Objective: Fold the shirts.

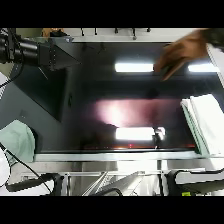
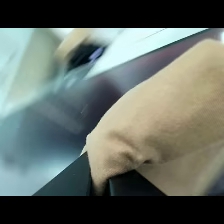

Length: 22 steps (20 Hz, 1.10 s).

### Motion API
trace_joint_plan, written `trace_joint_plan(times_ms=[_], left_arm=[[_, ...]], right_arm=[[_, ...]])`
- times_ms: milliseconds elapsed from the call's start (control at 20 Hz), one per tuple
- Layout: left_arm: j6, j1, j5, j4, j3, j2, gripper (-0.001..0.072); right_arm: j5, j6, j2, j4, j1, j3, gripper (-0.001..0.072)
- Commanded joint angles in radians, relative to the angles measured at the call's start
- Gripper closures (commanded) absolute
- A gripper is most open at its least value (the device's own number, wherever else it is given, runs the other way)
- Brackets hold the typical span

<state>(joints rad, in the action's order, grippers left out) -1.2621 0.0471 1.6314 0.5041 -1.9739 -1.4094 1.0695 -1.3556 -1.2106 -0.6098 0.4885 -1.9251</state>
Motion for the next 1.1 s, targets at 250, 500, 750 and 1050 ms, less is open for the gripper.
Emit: trace_joint_plan(times_ms=[250,500,750,1050], left_arm=[[0.006,0.0,0.016,-0.001,0.002,-0.018,0.0687],[0.039,0.0,0.005,-0.009,0.151,-0.021,0.0687],[0.084,0.0,-0.037,-0.01,0.29,-0.021,0.0687],[0.134,0.004,-0.042,-0.009,0.344,-0.023,0.0687]], right_arm=[[0.369,-0.371,-0.005,-0.129,0.403,-0.014,0.0692],[0.706,-0.493,0.03,-0.408,0.492,-0.013,0.0691],[0.773,-0.471,0.126,-0.621,0.552,0.115,0.069],[0.731,-0.369,0.181,-0.916,0.552,0.498,0.0618]])
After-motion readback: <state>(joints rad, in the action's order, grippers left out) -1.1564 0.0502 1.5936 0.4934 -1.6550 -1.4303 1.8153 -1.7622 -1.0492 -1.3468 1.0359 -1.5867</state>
